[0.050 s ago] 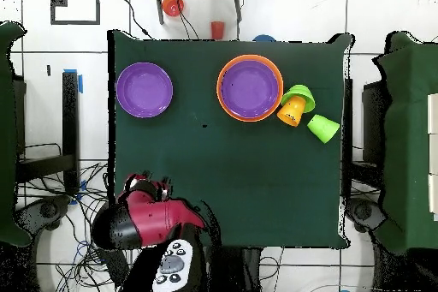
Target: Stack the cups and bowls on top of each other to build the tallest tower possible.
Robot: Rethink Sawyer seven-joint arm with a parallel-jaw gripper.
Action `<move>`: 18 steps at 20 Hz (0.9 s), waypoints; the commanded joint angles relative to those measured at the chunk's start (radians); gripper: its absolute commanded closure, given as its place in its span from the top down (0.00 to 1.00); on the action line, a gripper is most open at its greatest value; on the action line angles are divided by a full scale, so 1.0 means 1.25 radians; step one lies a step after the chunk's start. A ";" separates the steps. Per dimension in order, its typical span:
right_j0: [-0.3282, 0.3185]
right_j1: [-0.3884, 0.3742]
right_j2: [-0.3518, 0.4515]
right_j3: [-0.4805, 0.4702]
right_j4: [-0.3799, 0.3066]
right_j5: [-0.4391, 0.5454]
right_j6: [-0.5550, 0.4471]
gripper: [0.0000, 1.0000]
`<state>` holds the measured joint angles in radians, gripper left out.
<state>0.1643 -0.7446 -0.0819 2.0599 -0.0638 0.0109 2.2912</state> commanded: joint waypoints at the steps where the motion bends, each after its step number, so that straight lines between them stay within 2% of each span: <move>1: 0.011 0.023 0.026 0.061 0.022 -0.020 0.133 1.00; 6: 0.010 0.016 0.042 0.094 0.023 -0.045 0.149 1.00; 9: 0.039 0.012 0.027 0.108 0.030 -0.054 0.156 1.00; 12: 0.034 -0.026 0.041 0.133 0.027 -0.039 0.152 1.00; 18: -0.002 -0.152 0.111 0.193 0.038 0.031 0.143 1.00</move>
<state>0.1851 -0.8378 -0.0613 2.2091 -0.0633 0.0008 2.2912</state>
